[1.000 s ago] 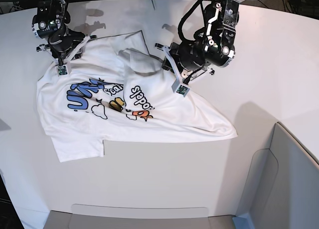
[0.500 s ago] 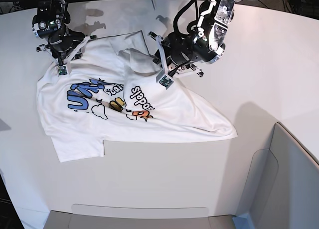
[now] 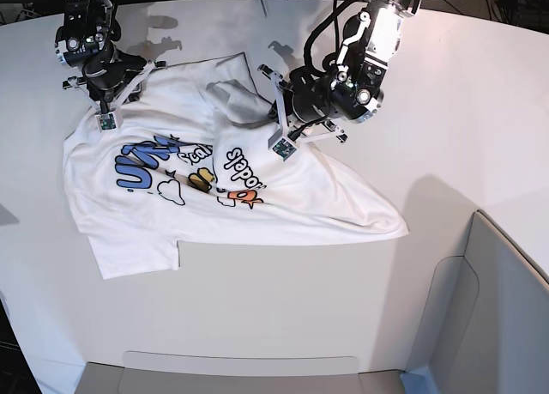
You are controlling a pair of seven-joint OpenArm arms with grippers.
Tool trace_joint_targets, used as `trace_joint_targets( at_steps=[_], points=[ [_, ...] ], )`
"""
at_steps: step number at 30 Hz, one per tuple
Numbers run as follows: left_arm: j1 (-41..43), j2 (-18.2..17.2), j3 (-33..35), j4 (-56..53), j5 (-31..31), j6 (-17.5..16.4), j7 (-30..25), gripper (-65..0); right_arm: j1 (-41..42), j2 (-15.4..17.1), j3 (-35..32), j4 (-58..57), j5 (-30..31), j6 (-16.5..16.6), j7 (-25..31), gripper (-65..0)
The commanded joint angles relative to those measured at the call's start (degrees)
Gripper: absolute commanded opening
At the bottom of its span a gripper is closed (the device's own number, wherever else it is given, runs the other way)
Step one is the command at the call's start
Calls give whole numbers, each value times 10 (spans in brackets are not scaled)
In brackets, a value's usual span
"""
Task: Layout the t-shirt on the table in an organized manner, then fold the t-shirt properly
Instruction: 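Grasp the folded-over fabric with the left gripper and pull it flat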
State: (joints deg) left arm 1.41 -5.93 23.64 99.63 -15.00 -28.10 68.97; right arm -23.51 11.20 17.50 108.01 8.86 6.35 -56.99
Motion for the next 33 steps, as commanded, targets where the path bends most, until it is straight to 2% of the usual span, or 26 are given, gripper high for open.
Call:
trace_joint_targets(
  at_steps=[1,3,9,14,18,27,33],
  points=[
    [-8,-13,-3,12,-6,-25,6,-650,-7,4,1,-7,-20,-6,-38,-511],
    [-8,-47,-5,12,-5,-52,15,-650,-7,4,6,-7,-20,-6,-38,-511],
    [-8,-135,-11,25,-5,-53,-3,-650,-7,18,6,-9,-20,-6,-38,-511],
    [-6,-166,-66,70,-3,-53,5,-650,-7,18,7,-9,-20,-6,-38,-511],
    [-8,-198,-89,83,-3,-54,35,-650,-7,18,7,-9,-20,-6,-38,-511],
    [-9,-267,-144,136,-3,-54,45,-650,-7,17,7,-9,-20,-6,-38,-511],
    [-6,-281,-166,137,-2,-54,45,-650,-7,18,7,-8,-20,-6,-38,-511]
  ],
)
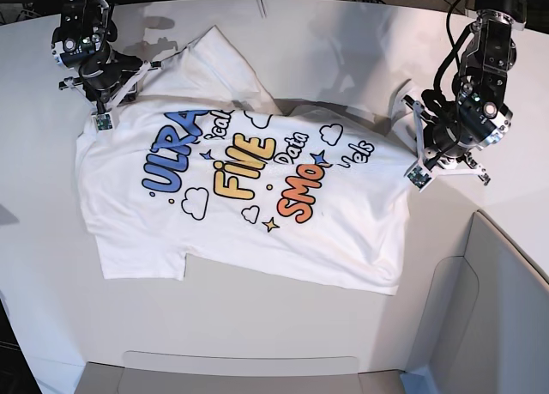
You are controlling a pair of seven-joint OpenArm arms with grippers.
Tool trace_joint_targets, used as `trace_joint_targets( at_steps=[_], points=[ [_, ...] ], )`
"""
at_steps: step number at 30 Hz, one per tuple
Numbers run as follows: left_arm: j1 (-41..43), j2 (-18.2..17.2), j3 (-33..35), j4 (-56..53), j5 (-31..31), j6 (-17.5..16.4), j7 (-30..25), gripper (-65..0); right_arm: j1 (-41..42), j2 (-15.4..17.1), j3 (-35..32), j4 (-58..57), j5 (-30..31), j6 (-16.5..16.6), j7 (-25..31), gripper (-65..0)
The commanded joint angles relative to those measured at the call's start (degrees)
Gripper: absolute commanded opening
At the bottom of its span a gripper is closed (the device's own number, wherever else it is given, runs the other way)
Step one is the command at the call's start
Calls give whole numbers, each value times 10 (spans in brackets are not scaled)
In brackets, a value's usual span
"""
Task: Layout the t-shirt on the table in an organized manner, then fold the t-shirt properly
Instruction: 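Grasp the folded-over fabric with the left gripper and pull it flat, then regrasp the shoulder edge with the left gripper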
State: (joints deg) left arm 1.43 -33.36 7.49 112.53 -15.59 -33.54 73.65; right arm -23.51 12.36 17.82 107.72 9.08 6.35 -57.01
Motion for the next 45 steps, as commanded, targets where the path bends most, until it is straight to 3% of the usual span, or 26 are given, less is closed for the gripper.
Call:
trace_joint_targets(
  at_steps=[1,9,15,21,25,29,32,36,39,45],
  points=[
    [-6,-12,-5,8,3,0,-2,-650,-7,6,3,-5,-23,-6,-38,-511],
    [-9,-50,-6,7,3,1,-6,-648,-7,6,3,-2,-23,-6,-39,-511],
    [-12,-47,-6,6,3,3,-2,-512,-7,5,3,0,-23,-6,-39,-511],
    [-26,-48,-5,4,6,4,11,-499,-7,1,3,27,-20,-6,-39,-511],
    [-26,-51,-5,14,106,4,13,-498,-7,1,3,44,-20,-6,-39,-511],
    [-1,-47,-8,35,256,3,-43,-498,-7,2,3,48,-20,-6,-37,-511],
    [33,-46,-45,31,293,3,-83,-498,-7,1,3,48,-19,-6,-37,-511],
    [40,-7,-144,-13,260,1,-108,-498,-8,-5,3,48,-19,-6,-37,-511],
    [42,18,-226,-42,185,0,-107,-498,-9,-12,3,48,-19,-6,-37,-511],
    [63,33,-311,-44,3,-6,-25,-498,-10,-26,3,48,-19,-6,-37,-511]
  ],
)
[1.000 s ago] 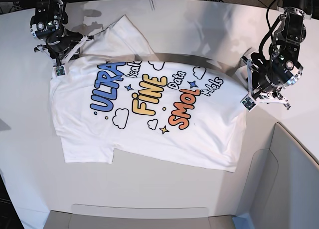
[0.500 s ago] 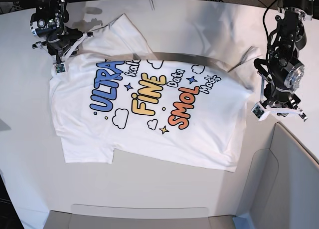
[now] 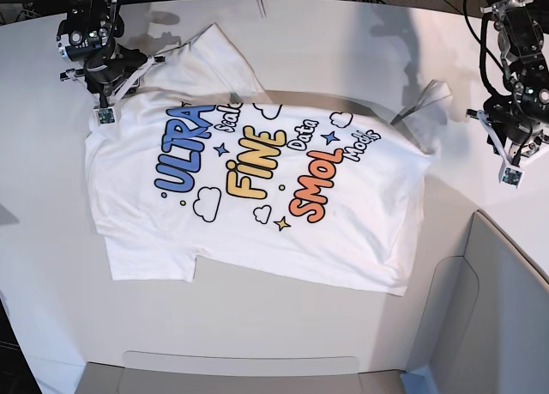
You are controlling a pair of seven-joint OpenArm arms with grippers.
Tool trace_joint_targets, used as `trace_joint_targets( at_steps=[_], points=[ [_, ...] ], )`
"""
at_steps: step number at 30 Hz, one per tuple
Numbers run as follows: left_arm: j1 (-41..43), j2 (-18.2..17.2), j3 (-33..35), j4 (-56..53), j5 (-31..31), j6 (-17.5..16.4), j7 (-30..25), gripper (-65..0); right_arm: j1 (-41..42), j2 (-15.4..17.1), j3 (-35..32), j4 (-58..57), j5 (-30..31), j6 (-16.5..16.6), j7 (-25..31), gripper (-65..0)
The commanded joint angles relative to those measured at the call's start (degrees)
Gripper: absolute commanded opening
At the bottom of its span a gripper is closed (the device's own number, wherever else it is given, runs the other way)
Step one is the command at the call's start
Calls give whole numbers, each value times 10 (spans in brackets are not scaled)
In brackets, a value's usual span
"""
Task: Layout the t-shirt on the table in an organized manner, then fold the t-shirt properly
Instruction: 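Regrasp the shoulder edge with the left gripper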
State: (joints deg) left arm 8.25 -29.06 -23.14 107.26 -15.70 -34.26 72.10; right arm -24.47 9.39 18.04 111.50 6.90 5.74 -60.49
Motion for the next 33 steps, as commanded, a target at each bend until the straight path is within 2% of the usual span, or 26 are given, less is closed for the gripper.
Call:
trace_joint_targets(
  at_steps=[1,3,6,9,14,27,30,33],
  points=[
    [-5,-10,-7,8,-21,-7,0,-498,0,3,1,9,3,0,-2,-511],
    [-5,-9,-7,8,-62,-27,18,-498,1,3,1,8,3,0,-2,-511],
    [-6,10,0,9,-97,-35,32,-498,2,3,0,8,3,0,-2,-511],
    [-19,28,30,9,-96,-31,32,-498,2,3,-2,8,3,0,-3,-511],
    [-51,28,110,7,-95,-30,36,-499,2,3,-2,8,3,0,-3,-511],
    [-48,28,299,11,-95,-33,36,-499,2,2,-3,6,3,0,-3,-511],
    [-48,27,295,31,-95,-34,34,-499,2,2,-4,6,3,0,-3,-511],
    [-48,26,209,81,-95,-35,32,-500,2,4,-4,6,3,0,-3,-511]
  ],
)
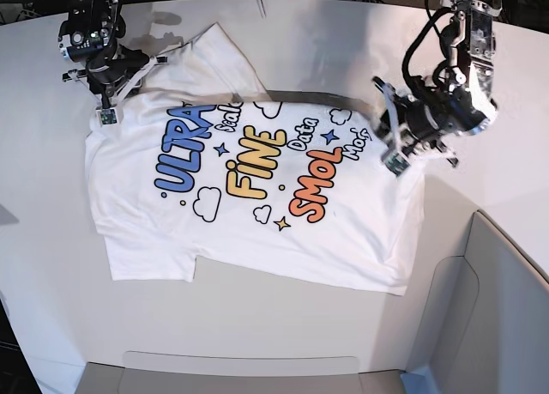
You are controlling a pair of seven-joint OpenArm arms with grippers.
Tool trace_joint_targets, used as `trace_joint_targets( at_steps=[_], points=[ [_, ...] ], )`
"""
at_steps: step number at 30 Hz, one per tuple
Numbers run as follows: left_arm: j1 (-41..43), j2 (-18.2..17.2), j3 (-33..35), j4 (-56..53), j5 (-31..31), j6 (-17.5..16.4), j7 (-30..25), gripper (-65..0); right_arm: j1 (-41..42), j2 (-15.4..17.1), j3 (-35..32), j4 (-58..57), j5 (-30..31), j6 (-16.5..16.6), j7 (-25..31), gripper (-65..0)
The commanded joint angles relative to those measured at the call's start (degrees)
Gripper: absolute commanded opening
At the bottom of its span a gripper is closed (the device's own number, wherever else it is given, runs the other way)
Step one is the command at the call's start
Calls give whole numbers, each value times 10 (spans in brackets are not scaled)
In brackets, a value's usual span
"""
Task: Layout the t-shirt on the table in an organized manner, then fold the t-shirt properly
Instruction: 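Regrasp the shoulder edge with the left gripper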
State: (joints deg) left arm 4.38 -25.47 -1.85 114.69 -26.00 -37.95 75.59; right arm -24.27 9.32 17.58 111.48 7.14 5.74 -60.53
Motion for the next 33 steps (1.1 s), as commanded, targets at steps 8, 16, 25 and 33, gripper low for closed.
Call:
trace_joint_targets(
  at_steps=[8,16,25,33],
  points=[
    [-11,-6,-259,-38,7,2,-5,-547,1,5,0,6,0,0,-3,-511],
    [-9,6,-177,-148,7,6,-35,-650,7,4,0,6,0,0,-3,-511],
    [-6,38,-102,-123,6,7,-41,-650,5,3,1,6,0,0,-3,-511],
    [22,74,-73,-99,7,6,-47,-650,6,3,1,6,-1,0,-3,-511]
  ],
)
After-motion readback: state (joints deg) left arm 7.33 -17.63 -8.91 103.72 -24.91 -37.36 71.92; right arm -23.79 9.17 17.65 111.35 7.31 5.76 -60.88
